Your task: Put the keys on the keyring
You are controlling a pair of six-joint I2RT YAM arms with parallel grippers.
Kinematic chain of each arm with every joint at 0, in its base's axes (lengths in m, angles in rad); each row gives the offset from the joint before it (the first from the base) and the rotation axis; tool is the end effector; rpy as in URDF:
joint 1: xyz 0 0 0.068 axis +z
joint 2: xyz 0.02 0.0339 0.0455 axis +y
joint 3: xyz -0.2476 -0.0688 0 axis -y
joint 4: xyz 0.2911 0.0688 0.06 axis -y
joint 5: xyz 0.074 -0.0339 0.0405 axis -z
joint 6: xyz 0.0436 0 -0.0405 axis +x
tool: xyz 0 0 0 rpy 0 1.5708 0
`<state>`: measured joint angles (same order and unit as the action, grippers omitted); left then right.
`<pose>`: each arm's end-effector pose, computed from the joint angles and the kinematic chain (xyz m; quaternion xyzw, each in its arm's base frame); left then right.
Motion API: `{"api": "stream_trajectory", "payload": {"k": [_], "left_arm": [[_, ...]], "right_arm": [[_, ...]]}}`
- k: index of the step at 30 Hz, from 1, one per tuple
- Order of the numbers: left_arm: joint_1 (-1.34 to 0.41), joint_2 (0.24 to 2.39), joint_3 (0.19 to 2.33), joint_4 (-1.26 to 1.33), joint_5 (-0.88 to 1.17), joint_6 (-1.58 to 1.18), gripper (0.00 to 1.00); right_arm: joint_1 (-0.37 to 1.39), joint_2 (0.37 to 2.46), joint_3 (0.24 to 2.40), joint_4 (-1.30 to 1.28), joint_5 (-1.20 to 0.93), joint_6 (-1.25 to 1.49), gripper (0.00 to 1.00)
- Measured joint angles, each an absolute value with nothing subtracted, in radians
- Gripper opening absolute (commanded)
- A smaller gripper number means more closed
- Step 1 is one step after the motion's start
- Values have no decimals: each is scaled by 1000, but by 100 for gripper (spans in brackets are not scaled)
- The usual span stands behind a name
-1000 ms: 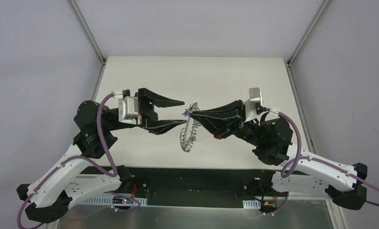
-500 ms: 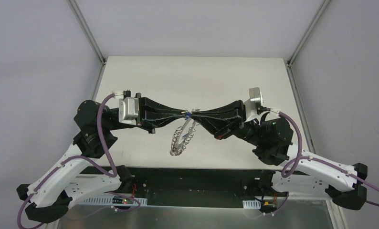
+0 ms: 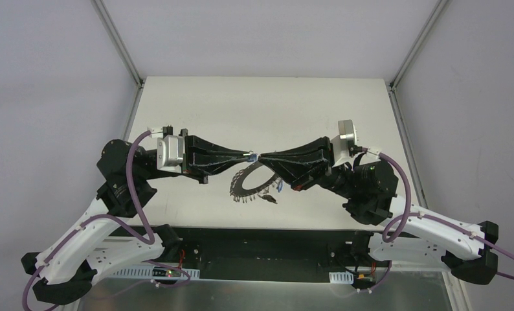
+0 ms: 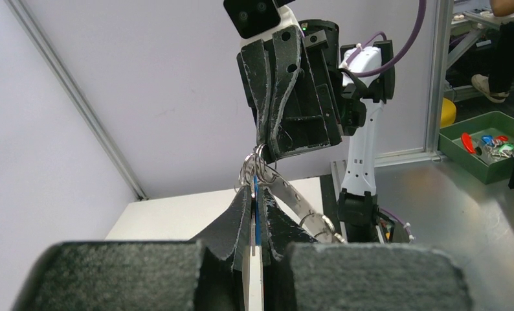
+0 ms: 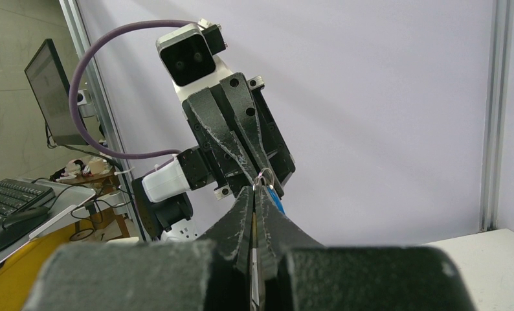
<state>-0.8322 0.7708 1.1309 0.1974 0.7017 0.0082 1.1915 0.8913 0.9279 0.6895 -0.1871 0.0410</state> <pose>0.1036 -0.1555 0.5015 0.4603 0.2935 -0.4816 0.6856 0.0815 0.2264 0.4543 -0.2935 0.2961 0.5561 0.7190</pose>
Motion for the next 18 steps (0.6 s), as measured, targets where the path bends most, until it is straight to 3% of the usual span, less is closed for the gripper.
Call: {"api": "stream_trajectory", "payload": {"k": [18], "left_arm": [[-832,744,1084,215,696,-4,0]], "right_arm": [[1203,892,928,715,-174,35,0]]}}
